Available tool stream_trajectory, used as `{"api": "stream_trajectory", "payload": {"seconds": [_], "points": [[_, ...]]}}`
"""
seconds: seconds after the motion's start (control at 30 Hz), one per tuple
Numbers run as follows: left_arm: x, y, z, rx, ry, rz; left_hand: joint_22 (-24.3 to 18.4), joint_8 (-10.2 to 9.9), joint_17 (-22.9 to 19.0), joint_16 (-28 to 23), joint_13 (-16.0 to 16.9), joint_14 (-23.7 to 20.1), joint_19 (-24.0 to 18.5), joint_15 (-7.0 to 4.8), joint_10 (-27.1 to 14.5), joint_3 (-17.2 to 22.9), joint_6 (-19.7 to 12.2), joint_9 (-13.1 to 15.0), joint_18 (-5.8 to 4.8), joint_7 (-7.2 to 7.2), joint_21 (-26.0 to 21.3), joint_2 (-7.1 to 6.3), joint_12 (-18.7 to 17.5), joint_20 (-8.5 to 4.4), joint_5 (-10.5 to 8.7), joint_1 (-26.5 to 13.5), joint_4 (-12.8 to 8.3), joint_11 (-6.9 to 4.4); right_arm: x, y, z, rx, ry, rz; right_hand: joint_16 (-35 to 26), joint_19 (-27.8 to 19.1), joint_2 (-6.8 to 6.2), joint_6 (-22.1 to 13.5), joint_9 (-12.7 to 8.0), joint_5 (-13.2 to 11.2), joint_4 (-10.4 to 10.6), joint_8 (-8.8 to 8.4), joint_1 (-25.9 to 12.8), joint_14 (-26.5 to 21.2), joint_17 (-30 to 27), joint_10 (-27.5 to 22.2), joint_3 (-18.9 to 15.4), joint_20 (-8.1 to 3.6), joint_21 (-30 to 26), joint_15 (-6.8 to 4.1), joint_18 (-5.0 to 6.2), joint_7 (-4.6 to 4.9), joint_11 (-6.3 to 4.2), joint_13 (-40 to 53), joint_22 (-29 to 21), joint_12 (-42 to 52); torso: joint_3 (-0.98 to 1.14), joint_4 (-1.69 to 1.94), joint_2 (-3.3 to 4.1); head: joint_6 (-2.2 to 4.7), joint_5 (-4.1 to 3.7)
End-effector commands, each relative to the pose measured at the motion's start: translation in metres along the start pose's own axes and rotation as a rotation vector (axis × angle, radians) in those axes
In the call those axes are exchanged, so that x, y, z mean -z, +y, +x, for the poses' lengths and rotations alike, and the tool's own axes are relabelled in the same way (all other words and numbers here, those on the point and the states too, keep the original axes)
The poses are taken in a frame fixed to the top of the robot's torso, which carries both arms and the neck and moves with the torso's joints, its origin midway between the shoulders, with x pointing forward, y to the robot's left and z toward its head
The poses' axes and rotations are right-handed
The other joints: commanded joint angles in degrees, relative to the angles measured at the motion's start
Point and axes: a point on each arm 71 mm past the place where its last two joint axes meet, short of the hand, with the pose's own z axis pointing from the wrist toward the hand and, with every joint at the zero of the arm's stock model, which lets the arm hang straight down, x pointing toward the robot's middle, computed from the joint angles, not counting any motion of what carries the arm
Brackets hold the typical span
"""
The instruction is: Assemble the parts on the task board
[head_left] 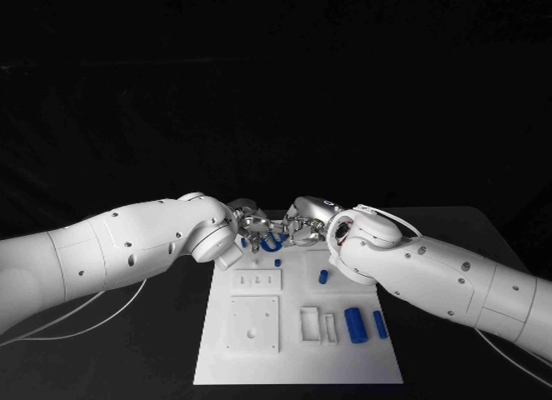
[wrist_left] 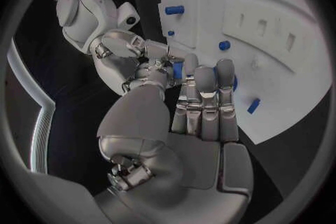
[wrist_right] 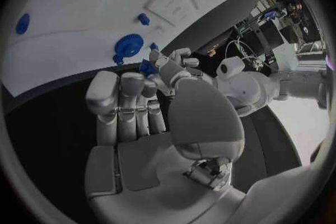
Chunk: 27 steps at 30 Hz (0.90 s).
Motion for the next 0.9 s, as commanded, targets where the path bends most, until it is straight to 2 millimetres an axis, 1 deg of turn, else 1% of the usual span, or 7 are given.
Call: {"api": "stream_trajectory", "payload": {"seconds": [0.03, 0.23, 0.33, 0.37, 0.47, 0.7, 0.9], "points": [[-0.0003, -0.0084, 0.0057, 0.044, 0.013, 0.051, 0.1, 0.4, 0.2, 0.4, 0.2, 0.6, 0.0, -0.3, 2.5, 7.5, 0.9, 0.4, -0.25, -0.2, -0.2, -0.25, 0.5, -0.16, 0.99, -0.4, -8.0, -0.24, -0.0007, 0.0073, 0.0012, -0.005, -0.004, -0.036, -0.3, 3.2, 0.17, 0.0, 0.0, 0.3, 0.5, 0.12, -0.5, -0.1, -0.1, -0.6, -0.1, -0.41, -0.3, -0.25, -0.28, -0.21, -0.16, -0.5, 6.8, -0.6, -0.05, -0.01, -0.04, -0.14, 0.08], [-0.0002, -0.0075, 0.0036, 0.065, -0.001, 0.053, 0.3, 0.4, 0.6, 1.1, 0.5, 1.1, 0.3, -0.64, 2.7, 8.1, 2.0, 1.3, -0.24, -0.47, 0.0, -1.05, 1.9, -0.5, 4.22, -0.9, -9.4, -0.55, -0.0007, 0.0062, 0.0008, -0.013, -0.01, -0.035, -0.5, 3.1, -0.49, -1.6, -0.4, 0.1, 1.4, 0.09, -0.9, 0.0, -0.2, -1.1, -0.8, -0.3, -0.5, -0.1, -0.24, 0.09, 0.06, -1.2, 6.7, -1.4, -0.03, -0.05, -0.03, -0.14, 0.14], [-0.0002, -0.0072, 0.0027, 0.07, -0.007, 0.056, 0.4, 0.3, 0.9, 1.4, 0.5, 1.3, 0.4, -0.75, 2.7, 8.4, 2.4, 1.5, -0.24, -0.55, 0.1, -1.41, 2.4, -0.61, 4.99, -1.1, -10.3, -0.65, -0.0006, 0.0057, 0.0004, -0.02, -0.014, -0.035, -0.5, 3.1, -1.02, -3.5, -0.9, 0.2, 1.9, 0.05, -1.0, 0.0, -0.3, -1.4, -1.3, -0.17, -0.7, 0.06, -0.17, 0.57, 0.33, -1.7, 6.7, -2.0, -0.02, -0.03, -0.03, -0.07, 0.12], [-0.0002, -0.0072, 0.0024, 0.071, -0.009, 0.057, 0.5, 0.3, 1.0, 1.4, 0.5, 1.4, 0.5, -0.81, 2.7, 8.5, 2.7, 1.6, -0.24, -0.58, 0.2, -1.65, 2.7, -0.67, 5.37, -1.1, -10.8, -0.69, -0.0006, 0.0056, 0.0003, -0.023, -0.016, -0.036, -0.7, 3.1, -1.73, -4.9, -1.1, 1.2, 2.3, 0.07, -1.5, -0.1, -0.4, -1.7, -1.9, -0.08, -0.7, 0.2, -0.14, 0.92, 0.56, -2.1, 6.7, -2.5, -0.03, -0.03, -0.03, -0.02, 0.1], [-0.0002, -0.0069, 0.002, 0.071, -0.011, 0.058, 0.6, 0.2, 1.1, 1.5, 0.4, 1.5, 0.5, -0.88, 2.8, 8.5, 3.0, 1.5, -0.23, -0.64, 0.3, -1.94, 3.0, -0.74, 5.94, -1.2, -11.3, -0.75, -0.0004, 0.0052, -0.0001, -0.03, -0.019, -0.038, -0.9, 3.1, -2.36, -6.9, -1.2, 2.1, 3.3, 0.13, -1.5, -0.2, -0.6, -2.2, -3.7, 0.18, -0.9, 0.48, -0.01, 1.51, 0.98, -2.8, 6.6, -3.3, -0.01, -0.03, -0.03, 0.03, 0.12], [0.0, -0.0066, 0.0014, 0.056, -0.012, 0.062, 0.8, 0.2, 1.3, 1.3, 0.0, 1.8, 0.5, -0.97, 2.8, 8.5, 3.6, 0.8, -0.21, -0.68, 0.5, -2.13, 3.6, -0.85, 6.78, -1.4, -12.5, -0.81, 0.0002, 0.0032, -0.0011, -0.04, -0.026, -0.038, -1.2, 3.1, -2.39, -9.4, -1.1, 2.3, 5.9, 0.11, 0.6, -0.4, -1.1, -3.4, -9.1, 0.66, -1.8, 0.82, 0.38, 2.07, 1.41, -5.1, 6.5, -4.7, 0.0, -0.05, -0.03, -0.05, 0.16], [0.0003, -0.0058, 0.0006, 0.031, -0.015, 0.065, 0.9, 0.2, 1.4, 1.2, -0.1, 1.8, 0.5, -1.02, 2.8, 8.5, 3.8, 0.6, -0.17, -0.7, 0.5, -2.23, 3.7, -0.89, 7.28, -1.4, -12.9, -0.82, 0.0017, -0.0006, -0.0021, -0.043, -0.031, -0.035, -1.3, 2.9, -2.67, -12.4, -1.2, 3.5, 7.0, 0.18, 1.3, -0.9, -1.3, -4.9, -13.8, 1.01, -2.7, 1.18, 0.57, 2.64, 1.88, -7.3, 6.4, -6.3, 0.01, -0.04, -0.02, -0.06, 0.17]]}}
